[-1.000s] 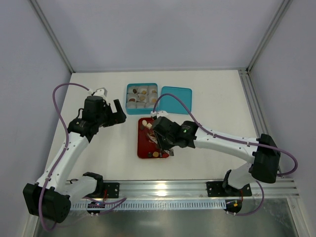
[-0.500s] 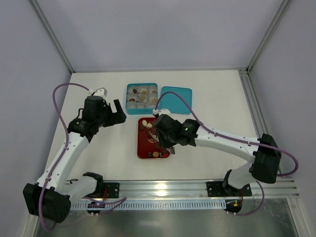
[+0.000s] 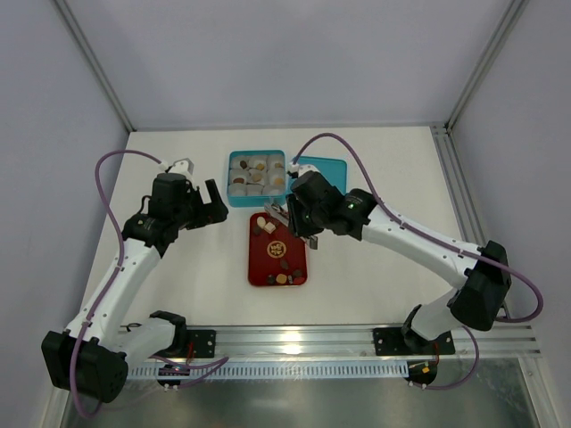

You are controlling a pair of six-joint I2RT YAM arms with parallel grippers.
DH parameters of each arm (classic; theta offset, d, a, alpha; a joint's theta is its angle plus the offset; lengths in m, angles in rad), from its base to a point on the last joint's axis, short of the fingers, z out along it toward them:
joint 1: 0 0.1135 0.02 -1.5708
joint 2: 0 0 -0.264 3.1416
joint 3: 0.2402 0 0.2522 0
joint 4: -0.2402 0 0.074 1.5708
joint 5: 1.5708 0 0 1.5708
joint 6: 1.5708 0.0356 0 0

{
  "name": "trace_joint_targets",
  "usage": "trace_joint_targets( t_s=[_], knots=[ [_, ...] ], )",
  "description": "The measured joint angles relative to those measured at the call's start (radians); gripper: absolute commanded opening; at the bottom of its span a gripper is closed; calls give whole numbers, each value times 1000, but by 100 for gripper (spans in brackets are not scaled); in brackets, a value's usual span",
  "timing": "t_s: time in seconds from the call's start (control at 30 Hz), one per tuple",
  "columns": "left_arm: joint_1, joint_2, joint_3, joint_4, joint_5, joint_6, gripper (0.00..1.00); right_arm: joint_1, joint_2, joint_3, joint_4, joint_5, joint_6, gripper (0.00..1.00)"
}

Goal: Pack the chocolate

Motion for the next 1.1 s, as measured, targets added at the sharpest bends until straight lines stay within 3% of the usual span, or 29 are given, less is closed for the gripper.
trace_joint_targets(
  t_s=[0.17, 0.6, 1.1],
  knots=[
    [0, 0, 0, 0, 0, 0, 100, -49, 58, 126, 6, -17, -32, 34],
    [0, 0, 0, 0, 0, 0, 100, -68, 425, 449, 16, -53, -82, 33],
    [0, 0, 0, 0, 0, 0, 100, -68, 540, 542, 13, -73, -84, 33]
  ],
)
